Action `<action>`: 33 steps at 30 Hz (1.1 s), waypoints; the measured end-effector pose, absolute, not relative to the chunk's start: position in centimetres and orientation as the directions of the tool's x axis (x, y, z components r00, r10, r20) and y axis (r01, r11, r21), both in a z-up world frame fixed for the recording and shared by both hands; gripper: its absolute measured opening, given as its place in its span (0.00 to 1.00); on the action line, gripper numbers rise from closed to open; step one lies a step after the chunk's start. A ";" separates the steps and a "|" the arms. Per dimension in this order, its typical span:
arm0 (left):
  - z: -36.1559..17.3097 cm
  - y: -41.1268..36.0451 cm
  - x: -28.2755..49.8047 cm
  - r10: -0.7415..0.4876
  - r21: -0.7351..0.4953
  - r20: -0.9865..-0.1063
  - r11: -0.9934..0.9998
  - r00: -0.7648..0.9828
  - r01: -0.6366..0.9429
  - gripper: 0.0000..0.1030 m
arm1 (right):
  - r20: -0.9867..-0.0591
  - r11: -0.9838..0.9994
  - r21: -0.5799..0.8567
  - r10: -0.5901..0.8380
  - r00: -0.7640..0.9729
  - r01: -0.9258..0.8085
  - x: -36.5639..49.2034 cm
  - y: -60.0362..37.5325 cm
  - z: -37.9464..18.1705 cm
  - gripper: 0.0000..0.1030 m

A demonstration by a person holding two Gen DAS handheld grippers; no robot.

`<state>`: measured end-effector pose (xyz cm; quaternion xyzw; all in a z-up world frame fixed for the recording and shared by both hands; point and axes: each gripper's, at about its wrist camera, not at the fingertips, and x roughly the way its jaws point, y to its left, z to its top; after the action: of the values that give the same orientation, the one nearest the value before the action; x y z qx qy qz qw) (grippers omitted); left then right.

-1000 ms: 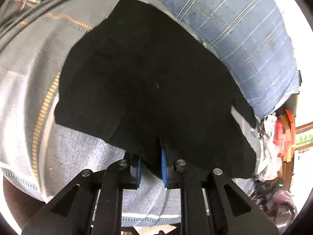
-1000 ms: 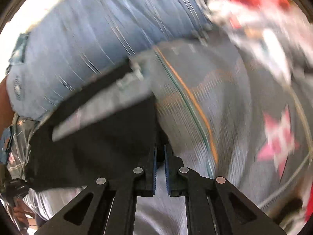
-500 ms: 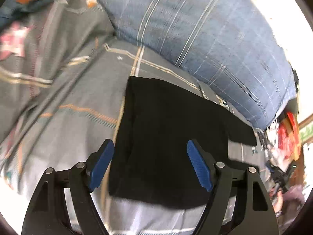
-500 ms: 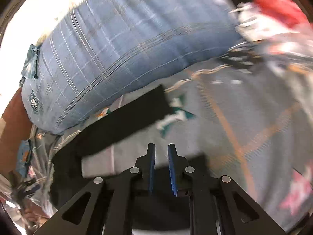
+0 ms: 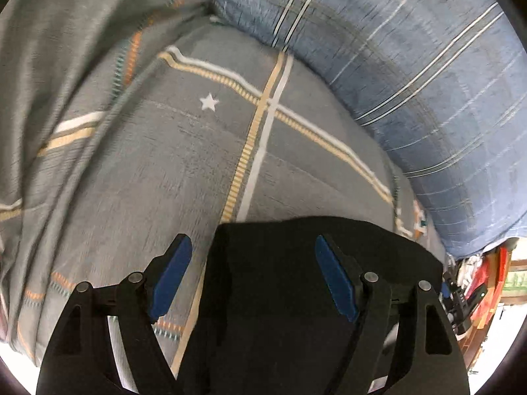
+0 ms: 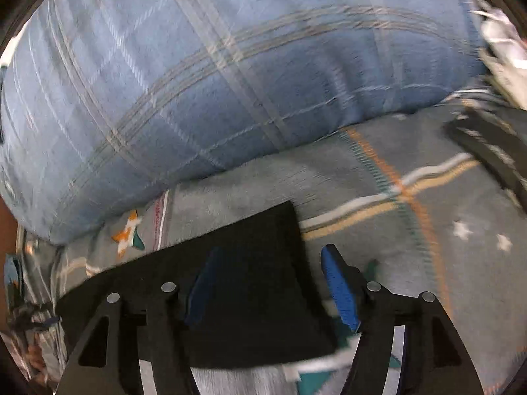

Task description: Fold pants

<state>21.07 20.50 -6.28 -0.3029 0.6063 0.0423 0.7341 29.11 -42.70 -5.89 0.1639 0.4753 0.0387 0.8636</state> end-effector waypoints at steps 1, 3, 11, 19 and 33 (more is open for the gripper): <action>-6.9 20.1 21.4 -0.313 -0.389 -0.919 0.817 0.241 -0.425 0.77 | -0.820 0.963 0.264 0.194 0.538 0.054 29.5 -41.5 -6.3 0.64; -6.4 18.7 21.9 -0.272 -0.360 -0.925 0.851 0.267 -0.381 0.78 | -0.819 0.991 0.130 0.115 0.563 -0.012 29.2 -39.3 -5.9 0.40; -2.2 13.6 19.9 -0.092 -0.191 -0.914 0.956 0.394 -0.221 0.15 | -0.731 1.000 -0.007 0.010 0.682 -0.023 24.9 -38.7 -2.8 0.06; 3.6 13.0 10.4 -0.087 -0.217 -0.799 0.964 0.595 -0.151 0.15 | -0.595 0.998 0.059 0.053 0.802 -0.022 12.4 -41.8 0.1 0.06; -2.0 16.8 1.1 -0.340 -0.499 -0.809 0.828 0.479 -0.255 0.32 | -0.707 0.986 0.096 -0.030 0.707 0.137 -0.3 -45.0 -5.3 0.10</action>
<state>1.12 16.81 -2.02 -0.2919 0.5096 -0.0264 0.8089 -0.33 -44.97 -5.33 0.0708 0.3800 -0.0453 0.9211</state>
